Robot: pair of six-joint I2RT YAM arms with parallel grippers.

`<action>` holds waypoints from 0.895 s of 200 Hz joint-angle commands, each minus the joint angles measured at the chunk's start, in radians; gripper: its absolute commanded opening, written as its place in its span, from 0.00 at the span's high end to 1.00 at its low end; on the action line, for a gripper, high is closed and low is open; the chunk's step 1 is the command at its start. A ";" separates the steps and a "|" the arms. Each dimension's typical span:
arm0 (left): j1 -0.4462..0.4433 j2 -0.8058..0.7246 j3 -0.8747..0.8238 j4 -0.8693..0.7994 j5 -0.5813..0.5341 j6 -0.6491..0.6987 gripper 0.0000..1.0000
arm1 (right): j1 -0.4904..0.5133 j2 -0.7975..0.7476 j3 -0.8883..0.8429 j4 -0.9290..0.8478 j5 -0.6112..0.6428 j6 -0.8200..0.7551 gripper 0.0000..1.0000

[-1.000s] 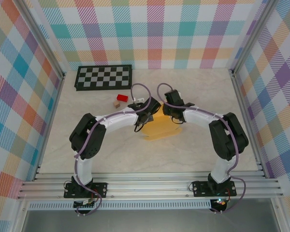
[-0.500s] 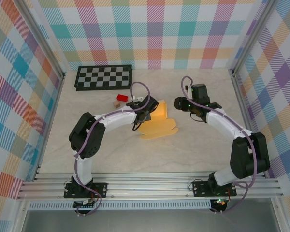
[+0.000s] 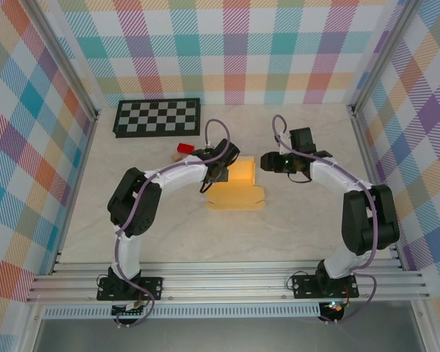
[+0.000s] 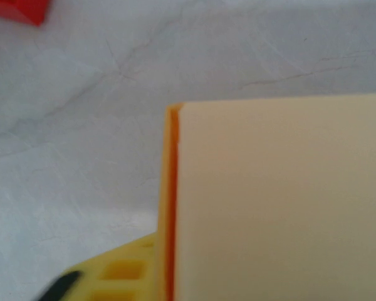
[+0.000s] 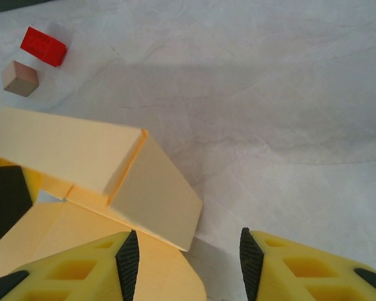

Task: Fold the paper box

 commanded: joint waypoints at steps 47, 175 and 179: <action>0.031 0.011 0.116 -0.150 0.097 0.035 0.48 | 0.002 0.010 0.044 -0.111 0.016 0.023 0.50; 0.125 -0.574 -0.419 -0.052 0.178 -0.001 0.43 | 0.315 -0.018 0.310 -0.332 0.253 -0.896 0.27; 0.133 -0.584 -0.434 -0.048 0.181 -0.005 0.43 | 0.319 0.001 0.335 -0.348 0.259 -0.904 0.26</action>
